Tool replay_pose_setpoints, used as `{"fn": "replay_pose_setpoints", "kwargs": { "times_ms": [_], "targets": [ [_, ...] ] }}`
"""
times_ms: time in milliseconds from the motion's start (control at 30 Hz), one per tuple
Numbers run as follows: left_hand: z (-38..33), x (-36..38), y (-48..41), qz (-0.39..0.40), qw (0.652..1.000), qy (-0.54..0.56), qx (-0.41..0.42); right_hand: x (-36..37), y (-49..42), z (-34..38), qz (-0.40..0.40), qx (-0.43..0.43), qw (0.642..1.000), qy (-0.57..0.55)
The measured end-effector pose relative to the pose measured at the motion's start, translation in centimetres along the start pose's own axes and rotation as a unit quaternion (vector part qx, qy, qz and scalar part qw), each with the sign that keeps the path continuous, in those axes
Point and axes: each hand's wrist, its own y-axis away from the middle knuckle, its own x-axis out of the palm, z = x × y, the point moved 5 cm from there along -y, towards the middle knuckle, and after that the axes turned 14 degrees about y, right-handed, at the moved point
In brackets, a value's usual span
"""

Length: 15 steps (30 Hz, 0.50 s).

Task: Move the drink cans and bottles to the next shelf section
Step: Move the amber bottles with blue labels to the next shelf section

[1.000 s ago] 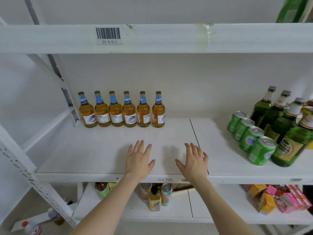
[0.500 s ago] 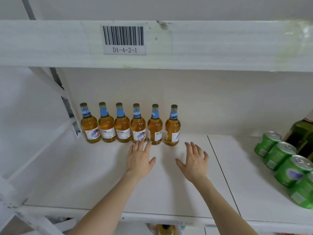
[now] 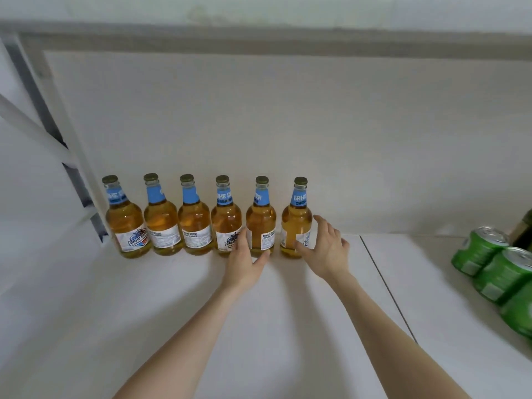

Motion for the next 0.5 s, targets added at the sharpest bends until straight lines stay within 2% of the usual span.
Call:
{"fn": "replay_pose_setpoints", "kwargs": {
  "times_ms": [133, 267, 500],
  "targets": [
    [1.6, 1.2, -1.5, -0.023, 0.997, 0.066, -0.032, 1.5, -2.0, -0.5, 0.036, 0.001, 0.996, -0.087],
    [2.4, 2.1, -3.1, -0.040, 0.989, 0.133, -0.056, 2.4, -3.7, -0.5, 0.090, 0.001, 0.960, -0.264],
    [3.2, 2.6, -5.1, -0.010, 0.964, 0.237, -0.120, 3.6, -6.2, -0.5, 0.156, 0.015, 0.920, -0.360]
  ]
}}
